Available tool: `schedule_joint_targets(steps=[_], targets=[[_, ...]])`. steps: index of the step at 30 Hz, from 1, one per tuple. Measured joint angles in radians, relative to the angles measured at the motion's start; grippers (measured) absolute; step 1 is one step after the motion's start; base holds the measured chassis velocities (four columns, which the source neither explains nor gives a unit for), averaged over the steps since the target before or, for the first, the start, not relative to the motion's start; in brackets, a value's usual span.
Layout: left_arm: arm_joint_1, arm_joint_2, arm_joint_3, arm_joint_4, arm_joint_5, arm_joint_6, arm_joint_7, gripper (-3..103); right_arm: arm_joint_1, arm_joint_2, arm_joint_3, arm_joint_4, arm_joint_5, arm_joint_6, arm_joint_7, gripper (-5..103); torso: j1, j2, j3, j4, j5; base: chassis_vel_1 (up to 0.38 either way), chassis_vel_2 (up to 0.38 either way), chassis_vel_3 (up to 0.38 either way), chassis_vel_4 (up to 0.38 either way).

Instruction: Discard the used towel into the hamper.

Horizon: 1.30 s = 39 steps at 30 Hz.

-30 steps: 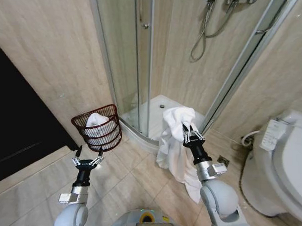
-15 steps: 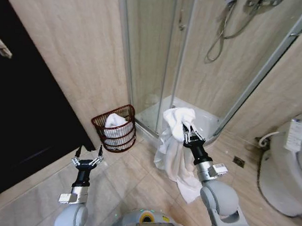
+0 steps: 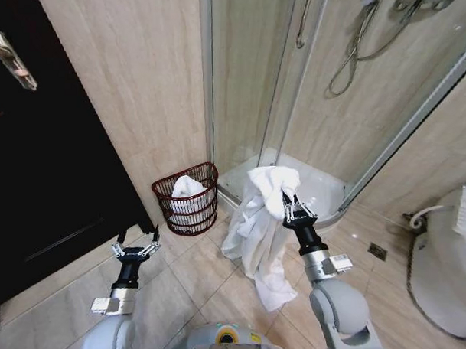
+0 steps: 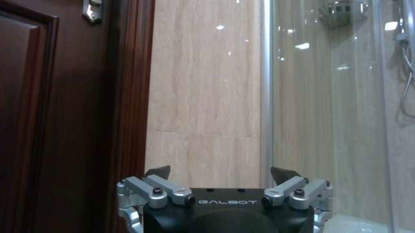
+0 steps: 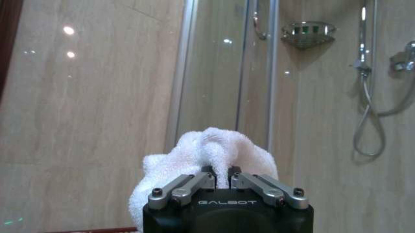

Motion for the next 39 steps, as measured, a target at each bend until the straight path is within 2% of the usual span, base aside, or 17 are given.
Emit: schedule_joint_targets(steps=[29, 36, 39], targets=[[-0.008, -0.006, 0.003, 0.012, 0.006, -0.007, 0.003, 100, 0.005, -0.017, 0.0, 0.0, 0.004, -0.003, 0.003, 8, 0.0, 0.0, 0.0, 0.0002, -0.0001, 0.093, 0.092, 0.094, 0.088], [-0.02, -0.013, 0.002, 0.014, 0.04, 0.005, -0.071, 100, 0.006, -0.016, 0.014, 0.0, 0.014, -0.004, 0.003, 8, 0.001, 0.008, 0.004, 0.0003, -0.0001, 0.075, 0.065, 0.073, 0.087], [-0.019, -0.009, 0.0, 0.011, 0.04, 0.014, -0.077, 100, 0.003, -0.013, 0.014, 0.0, 0.014, -0.001, 0.002, 8, 0.005, 0.015, 0.008, 0.0002, -0.0003, 0.0, 0.0, 0.0, 0.0]])
